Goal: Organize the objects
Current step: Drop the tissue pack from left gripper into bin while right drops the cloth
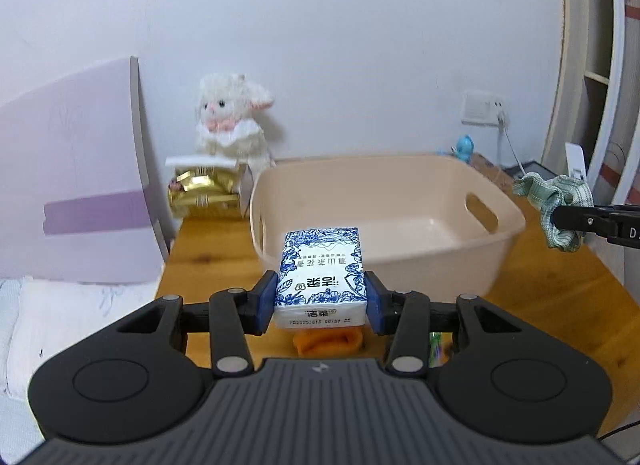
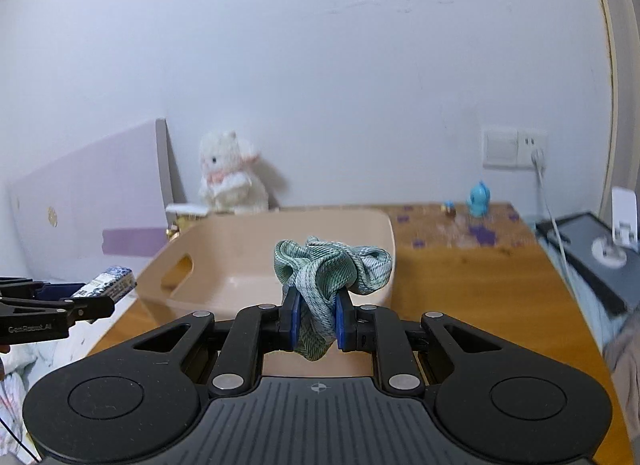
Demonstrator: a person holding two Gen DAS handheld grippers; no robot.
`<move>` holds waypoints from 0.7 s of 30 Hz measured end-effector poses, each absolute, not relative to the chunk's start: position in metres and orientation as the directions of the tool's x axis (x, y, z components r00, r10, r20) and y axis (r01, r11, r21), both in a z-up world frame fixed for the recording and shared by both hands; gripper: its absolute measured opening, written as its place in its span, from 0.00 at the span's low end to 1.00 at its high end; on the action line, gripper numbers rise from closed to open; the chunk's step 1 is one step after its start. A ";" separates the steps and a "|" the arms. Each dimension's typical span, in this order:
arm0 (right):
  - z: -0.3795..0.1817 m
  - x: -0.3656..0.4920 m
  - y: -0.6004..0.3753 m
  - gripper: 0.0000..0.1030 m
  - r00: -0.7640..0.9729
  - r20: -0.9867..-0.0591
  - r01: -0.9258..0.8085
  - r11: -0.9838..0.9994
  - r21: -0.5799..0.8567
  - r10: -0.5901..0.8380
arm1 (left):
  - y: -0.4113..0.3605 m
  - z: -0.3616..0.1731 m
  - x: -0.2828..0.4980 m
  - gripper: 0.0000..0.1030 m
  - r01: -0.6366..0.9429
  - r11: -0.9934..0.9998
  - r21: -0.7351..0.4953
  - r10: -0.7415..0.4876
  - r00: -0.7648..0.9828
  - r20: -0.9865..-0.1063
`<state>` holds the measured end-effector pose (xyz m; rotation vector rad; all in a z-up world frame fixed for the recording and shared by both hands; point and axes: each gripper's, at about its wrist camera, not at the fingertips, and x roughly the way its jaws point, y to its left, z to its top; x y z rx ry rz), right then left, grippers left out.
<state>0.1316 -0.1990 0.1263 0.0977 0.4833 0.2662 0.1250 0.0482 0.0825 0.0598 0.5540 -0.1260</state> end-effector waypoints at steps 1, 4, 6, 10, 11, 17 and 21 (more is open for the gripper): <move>0.129 0.137 -0.197 0.15 0.855 -0.440 -0.231 0.961 0.150 0.274 | 0.047 0.085 0.131 0.46 0.134 0.991 0.022 -0.103 0.846 -0.524; 0.131 0.156 -0.191 0.15 0.861 -0.433 -0.234 0.963 0.131 0.268 | 0.042 0.089 0.154 0.46 0.134 0.991 0.011 -0.109 0.846 -0.521; 0.128 0.171 -0.187 0.15 0.859 -0.441 -0.229 0.966 0.124 0.260 | 0.037 0.088 0.171 0.46 0.130 0.991 0.015 -0.103 0.844 -0.526; 0.118 0.201 -0.182 0.15 0.844 -0.477 -0.215 0.969 0.120 0.246 | 0.027 0.078 0.206 0.46 0.125 0.992 0.021 -0.093 0.828 -0.553; 0.114 0.207 -0.180 0.15 0.838 -0.487 -0.214 0.970 0.117 0.244 | 0.025 0.074 0.213 0.46 0.126 0.992 0.022 -0.092 0.823 -0.560; 0.094 0.235 -0.166 0.16 0.796 -0.560 -0.220 0.971 0.091 0.232 | 0.013 0.050 0.249 0.46 0.118 0.992 0.041 -0.067 0.781 -0.621; 0.083 0.241 -0.162 0.22 0.773 -0.592 -0.216 0.972 0.092 0.228 | 0.010 0.032 0.257 0.46 0.121 0.991 0.050 -0.057 0.745 -0.664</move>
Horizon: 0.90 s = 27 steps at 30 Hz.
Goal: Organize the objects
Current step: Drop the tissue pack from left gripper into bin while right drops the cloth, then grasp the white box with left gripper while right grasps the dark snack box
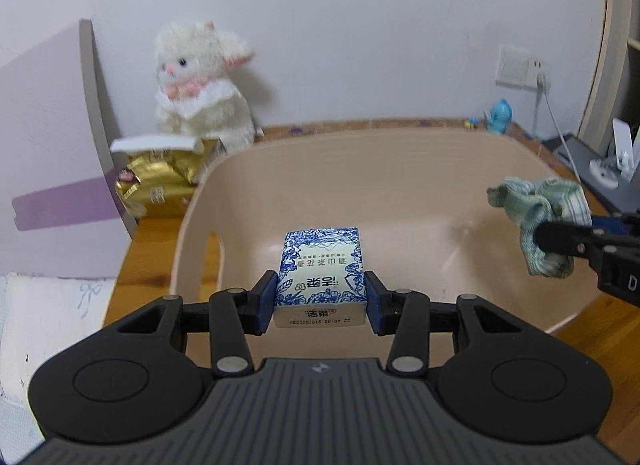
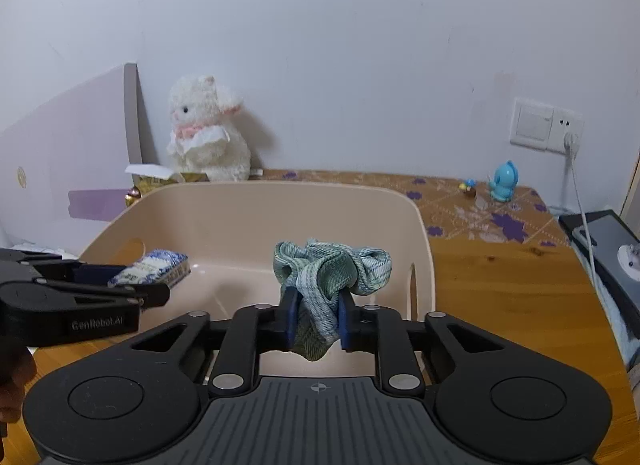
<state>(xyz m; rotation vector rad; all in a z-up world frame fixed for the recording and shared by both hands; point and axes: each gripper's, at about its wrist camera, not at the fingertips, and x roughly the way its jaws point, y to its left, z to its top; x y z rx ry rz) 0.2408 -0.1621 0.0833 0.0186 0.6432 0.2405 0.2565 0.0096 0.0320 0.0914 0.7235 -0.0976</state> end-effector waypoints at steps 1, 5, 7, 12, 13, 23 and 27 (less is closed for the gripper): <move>0.082 0.241 -0.162 0.32 0.769 -0.597 -0.216 0.972 0.093 0.228 | 0.010 0.029 0.256 0.46 0.120 0.992 0.049 -0.057 0.741 -0.669; 0.085 0.231 -0.163 0.52 0.779 -0.585 -0.217 0.972 0.089 0.227 | 0.015 0.030 0.248 0.55 0.091 0.995 0.036 -0.045 0.748 -0.662; 0.090 0.221 -0.164 0.64 0.797 -0.563 -0.216 0.974 0.073 0.219 | 0.019 0.037 0.242 0.72 0.068 0.997 0.032 -0.031 0.759 -0.650; 0.109 0.195 -0.168 0.77 0.819 -0.529 -0.221 0.973 0.066 0.222 | 0.025 0.056 0.217 0.79 0.051 0.998 0.033 -0.020 0.793 -0.609; 0.112 0.190 -0.169 0.79 0.820 -0.525 -0.223 0.972 0.069 0.226 | 0.026 0.058 0.213 0.82 0.045 0.998 0.037 -0.014 0.796 -0.605; 0.122 0.135 -0.173 0.98 0.827 -0.514 -0.236 0.970 0.052 0.229 | 0.032 0.068 0.154 0.89 0.004 0.999 0.046 0.023 0.819 -0.574; 0.113 0.118 -0.173 1.00 0.817 -0.533 -0.236 0.971 0.034 0.218 | 0.035 0.061 0.133 0.89 0.003 0.998 0.056 0.030 0.815 -0.578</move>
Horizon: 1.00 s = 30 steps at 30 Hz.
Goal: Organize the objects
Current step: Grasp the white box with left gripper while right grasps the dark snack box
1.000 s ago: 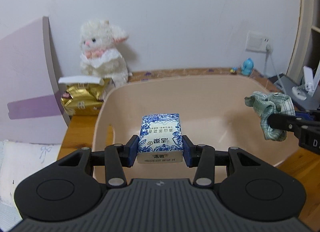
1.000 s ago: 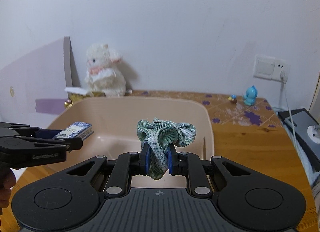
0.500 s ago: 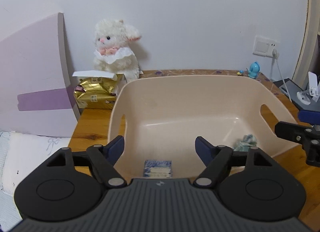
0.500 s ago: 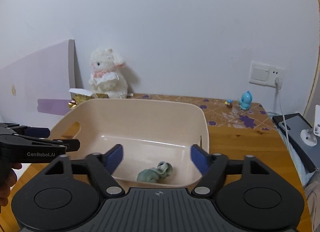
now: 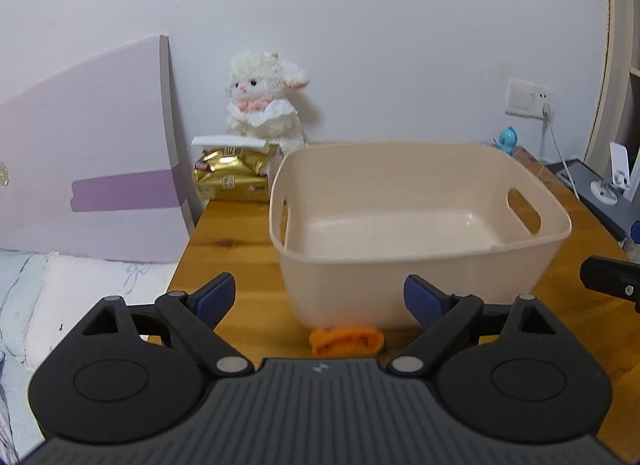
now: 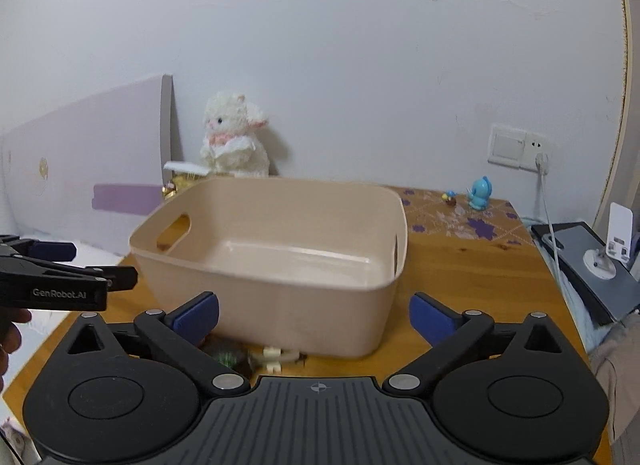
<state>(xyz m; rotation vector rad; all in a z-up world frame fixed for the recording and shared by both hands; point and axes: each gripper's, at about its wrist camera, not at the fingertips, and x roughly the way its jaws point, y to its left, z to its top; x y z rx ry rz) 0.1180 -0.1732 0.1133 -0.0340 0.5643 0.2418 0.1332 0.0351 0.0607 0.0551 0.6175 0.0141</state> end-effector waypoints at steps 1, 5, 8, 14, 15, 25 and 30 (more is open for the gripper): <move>0.110 0.114 -0.173 1.00 0.814 -0.540 -0.236 0.971 0.030 0.215 | 0.036 0.057 0.129 0.89 0.005 0.998 0.060 0.031 0.810 -0.585; 0.097 0.105 -0.174 1.00 0.793 -0.573 -0.231 0.973 0.031 0.206 | 0.036 0.038 0.115 0.89 0.015 0.996 0.085 0.040 0.786 -0.616; 0.085 0.102 -0.173 1.00 0.771 -0.604 -0.228 0.973 0.034 0.201 | 0.036 0.022 0.108 0.90 0.030 0.994 0.103 0.044 0.762 -0.646; 0.061 0.105 -0.169 1.00 0.731 -0.657 -0.225 0.974 0.020 0.182 | 0.033 -0.007 0.101 0.89 0.070 0.987 0.143 0.051 0.712 -0.701; 0.056 0.107 -0.168 1.00 0.724 -0.666 -0.226 0.974 0.015 0.178 | 0.033 -0.010 0.103 0.89 0.078 0.986 0.146 0.049 0.705 -0.708; 0.011 0.129 -0.157 1.00 0.653 -0.742 -0.235 0.972 -0.010 0.150 | 0.026 -0.046 0.117 0.89 0.170 0.974 0.152 0.009 0.638 -0.770; -0.002 0.143 -0.152 1.00 0.647 -0.748 -0.241 0.970 -0.017 0.148 | 0.018 -0.050 0.128 0.90 0.214 0.969 0.126 -0.044 0.647 -0.762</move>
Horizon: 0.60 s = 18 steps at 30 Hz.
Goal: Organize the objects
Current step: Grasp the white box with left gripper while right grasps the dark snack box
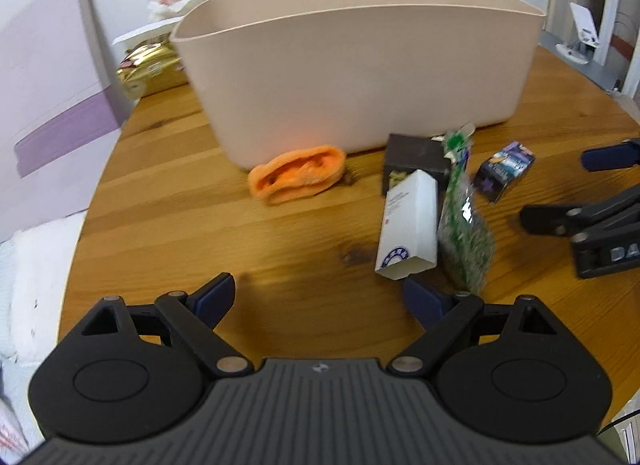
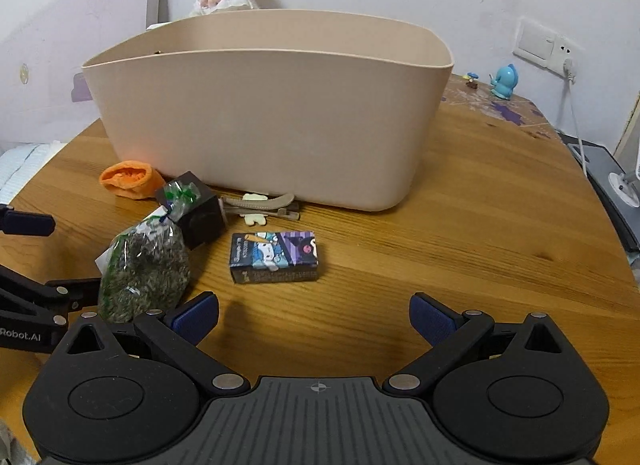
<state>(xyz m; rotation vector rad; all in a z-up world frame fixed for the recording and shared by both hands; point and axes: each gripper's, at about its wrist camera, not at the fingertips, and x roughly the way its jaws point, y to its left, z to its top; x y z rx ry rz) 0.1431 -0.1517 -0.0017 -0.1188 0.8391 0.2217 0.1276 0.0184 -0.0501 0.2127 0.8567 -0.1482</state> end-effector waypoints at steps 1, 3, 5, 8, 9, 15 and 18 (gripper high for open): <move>-0.003 0.145 -0.151 1.00 0.648 -0.747 -0.241 0.970 -0.015 0.149 | 0.016 -0.050 0.130 0.90 0.224 0.966 0.128 -0.051 0.651 -0.757; -0.005 0.151 -0.150 1.00 0.651 -0.742 -0.241 0.971 -0.004 0.159 | 0.013 -0.051 0.134 0.90 0.246 0.961 0.128 -0.069 0.658 -0.750; -0.007 0.155 -0.150 1.00 0.655 -0.737 -0.240 0.971 0.008 0.168 | 0.010 -0.052 0.137 0.90 0.279 0.954 0.109 -0.105 0.653 -0.750; -0.011 0.160 -0.147 0.98 0.651 -0.737 -0.245 0.969 0.020 0.180 | 0.006 -0.054 0.139 0.90 0.324 0.941 0.099 -0.147 0.655 -0.741; -0.012 0.161 -0.146 0.97 0.648 -0.739 -0.249 0.968 0.023 0.184 | 0.004 -0.055 0.138 0.90 0.334 0.937 0.100 -0.154 0.655 -0.739; -0.015 0.159 -0.143 0.93 0.665 -0.726 -0.255 0.967 0.000 0.176 | -0.001 -0.059 0.138 0.90 0.354 0.933 0.071 -0.191 0.651 -0.735; -0.014 0.158 -0.145 0.91 0.665 -0.725 -0.256 0.967 0.000 0.176 | 0.000 -0.056 0.139 0.90 0.350 0.936 0.038 -0.209 0.639 -0.740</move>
